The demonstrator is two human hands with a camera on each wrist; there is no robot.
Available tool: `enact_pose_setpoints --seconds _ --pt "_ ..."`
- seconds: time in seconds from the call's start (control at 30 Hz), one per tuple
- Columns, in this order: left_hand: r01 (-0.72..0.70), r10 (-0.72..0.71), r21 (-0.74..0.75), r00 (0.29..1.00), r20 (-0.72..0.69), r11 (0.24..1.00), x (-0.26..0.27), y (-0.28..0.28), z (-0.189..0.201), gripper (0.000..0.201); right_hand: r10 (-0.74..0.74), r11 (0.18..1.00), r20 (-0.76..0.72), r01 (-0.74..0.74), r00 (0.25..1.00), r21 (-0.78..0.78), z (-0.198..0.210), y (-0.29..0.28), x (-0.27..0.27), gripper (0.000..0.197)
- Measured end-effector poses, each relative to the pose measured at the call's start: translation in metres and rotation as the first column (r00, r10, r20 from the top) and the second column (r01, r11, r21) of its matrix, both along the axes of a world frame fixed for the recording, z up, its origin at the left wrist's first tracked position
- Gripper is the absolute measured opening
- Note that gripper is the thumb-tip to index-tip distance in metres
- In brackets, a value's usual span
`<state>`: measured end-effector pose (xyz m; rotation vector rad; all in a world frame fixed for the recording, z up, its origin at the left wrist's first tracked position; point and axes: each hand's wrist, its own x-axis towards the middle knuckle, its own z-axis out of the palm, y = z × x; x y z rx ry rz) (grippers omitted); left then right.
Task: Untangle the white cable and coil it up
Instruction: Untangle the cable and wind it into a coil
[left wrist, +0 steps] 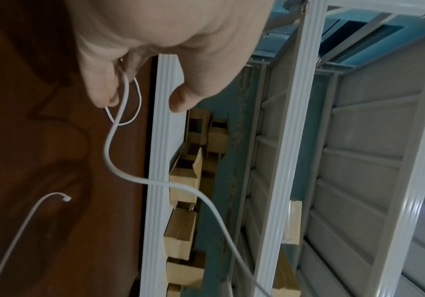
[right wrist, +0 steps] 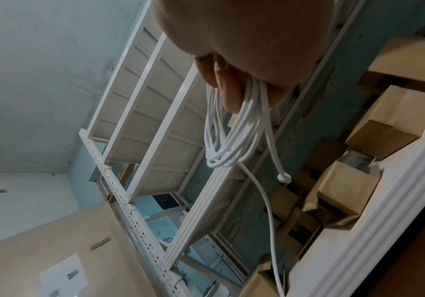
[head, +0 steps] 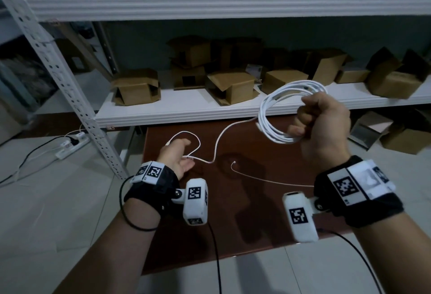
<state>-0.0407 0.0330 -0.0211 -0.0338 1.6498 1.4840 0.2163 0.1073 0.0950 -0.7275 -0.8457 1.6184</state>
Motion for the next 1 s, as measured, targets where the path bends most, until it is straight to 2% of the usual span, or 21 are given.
enact_pose_setpoints --seconds 0.1,0.17,0.2,0.23,0.27,0.3,0.33,0.37,0.4,0.43,0.47,0.53,0.57,0.6,0.7,0.77,0.83,0.9,0.93,1.0 --pt "0.052 -0.051 -0.023 0.998 0.033 0.998 0.014 0.002 0.000 0.054 0.038 0.999 0.020 -0.038 0.999 0.013 -0.002 -0.007 -0.006 0.040" --pt "0.018 -0.017 -0.018 0.997 0.072 1.000 0.017 0.004 -0.008 0.073 0.056 0.998 0.030 -0.057 0.998 0.019 -0.004 -0.010 -0.010 0.042" --pt "-0.023 0.023 -0.024 0.999 0.029 0.999 0.020 0.006 -0.011 0.084 0.067 0.998 0.034 -0.068 0.997 0.017 -0.005 -0.011 -0.012 0.043" --pt "-0.057 0.053 -0.040 0.994 -0.096 0.998 0.027 0.006 -0.008 0.089 0.079 0.997 0.037 -0.079 0.996 0.013 -0.006 -0.012 -0.014 0.043" --pt "-0.082 0.063 -0.065 0.965 -0.253 0.994 0.035 0.004 0.001 0.090 0.087 0.996 0.039 -0.087 0.995 0.008 -0.007 -0.013 -0.016 0.043" --pt "-0.091 0.048 -0.080 0.901 -0.430 0.993 0.044 0.001 0.013 0.081 0.092 0.996 0.044 -0.092 0.995 0.006 -0.007 -0.014 -0.018 0.042" --pt "-0.111 0.063 -0.043 0.795 -0.603 0.993 0.054 -0.001 0.023 0.062 0.095 0.995 0.047 -0.095 0.994 0.006 -0.007 -0.014 -0.020 0.042" --pt "-0.118 0.143 0.084 0.700 -0.699 0.989 0.064 -0.005 0.035 0.041 0.097 0.995 0.049 -0.098 0.994 0.007 -0.007 -0.015 -0.021 0.042" --pt "-0.085 0.232 0.230 0.622 -0.748 0.970 0.075 -0.011 0.047 0.029 0.100 0.995 0.049 -0.101 0.994 0.008 -0.007 -0.015 -0.022 0.043" --pt "-0.028 0.287 0.333 0.581 -0.762 0.942 0.087 -0.017 0.056 0.035 0.102 0.995 0.049 -0.103 0.994 0.009 -0.007 -0.015 -0.022 0.043" --pt "0.041 0.306 0.392 0.553 -0.775 0.919 0.097 -0.023 0.060 0.051 0.104 0.995 0.048 -0.104 0.993 0.010 -0.008 -0.015 -0.023 0.043" --pt "0.248 0.243 0.426 0.537 -0.808 0.870 0.116 -0.033 0.055 0.079 0.103 0.995 0.041 -0.103 0.994 0.010 -0.009 -0.015 -0.025 0.042" --pt "0.356 0.172 0.422 0.560 -0.811 0.833 0.126 -0.037 0.050 0.087 0.102 0.995 0.035 -0.103 0.994 0.008 -0.010 -0.016 -0.026 0.041" --pt "0.438 0.080 0.408 0.597 -0.798 0.801 0.135 -0.038 0.044 0.094 0.102 0.995 0.031 -0.102 0.994 0.005 -0.011 -0.017 -0.026 0.040" --pt "0.529 -0.187 0.282 0.666 -0.722 0.800 0.152 -0.033 0.038 0.104 0.078 0.997 0.030 -0.078 0.997 0.008 -0.015 -0.019 -0.027 0.041" --pt "0.507 -0.277 0.303 0.779 -0.563 0.807 0.158 -0.028 0.046 0.089 0.061 0.998 0.046 -0.062 0.997 0.013 -0.018 -0.019 -0.027 0.040" --pt "0.454 -0.366 0.323 0.881 -0.299 0.830 0.158 -0.025 0.052 0.077 0.068 0.998 0.027 -0.068 0.997 0.004 -0.020 -0.020 -0.028 0.041" --pt "0.444 -0.455 0.377 0.888 -0.065 0.813 0.154 -0.026 0.052 0.060 0.081 0.996 -0.034 -0.082 0.996 -0.025 -0.021 -0.023 -0.030 0.042" --pt "0.427 -0.474 0.442 0.881 -0.006 0.789 0.153 -0.026 0.052 0.050 0.078 0.996 -0.047 -0.080 0.996 -0.039 -0.022 -0.025 -0.031 0.041" --pt "0.296 -0.404 0.571 0.912 0.069 0.766 0.149 -0.023 0.052 0.042 0.071 0.996 -0.043 -0.073 0.997 -0.055 -0.026 -0.028 -0.034 0.038"
